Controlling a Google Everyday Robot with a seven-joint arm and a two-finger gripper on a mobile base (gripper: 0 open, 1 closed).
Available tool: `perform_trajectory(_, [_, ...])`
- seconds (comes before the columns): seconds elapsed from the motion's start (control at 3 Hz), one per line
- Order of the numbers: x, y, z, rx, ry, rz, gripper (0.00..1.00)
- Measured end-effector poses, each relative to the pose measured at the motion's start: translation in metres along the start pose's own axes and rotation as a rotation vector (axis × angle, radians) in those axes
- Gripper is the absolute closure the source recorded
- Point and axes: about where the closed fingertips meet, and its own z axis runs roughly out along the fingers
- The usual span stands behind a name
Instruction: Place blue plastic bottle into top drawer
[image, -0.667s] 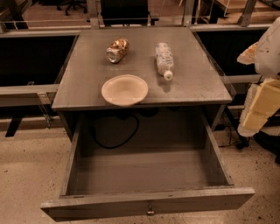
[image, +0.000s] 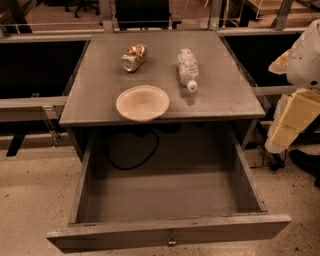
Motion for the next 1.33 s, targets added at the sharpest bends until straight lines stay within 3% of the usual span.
perform_trajectory(0.33, [-0.049,-0.039,0.025,0.014,-0.099,-0.023,0.00])
perform_trajectory(0.67, [-0.127,-0.089,0.059,0.030,-0.207,-0.071,0.00])
perform_trajectory(1.0, [-0.186,-0.125,0.096,0.046,-0.236,-0.048,0.00])
perform_trajectory(1.33, [-0.207,-0.163,0.133,0.063,-0.203,0.097,0.00])
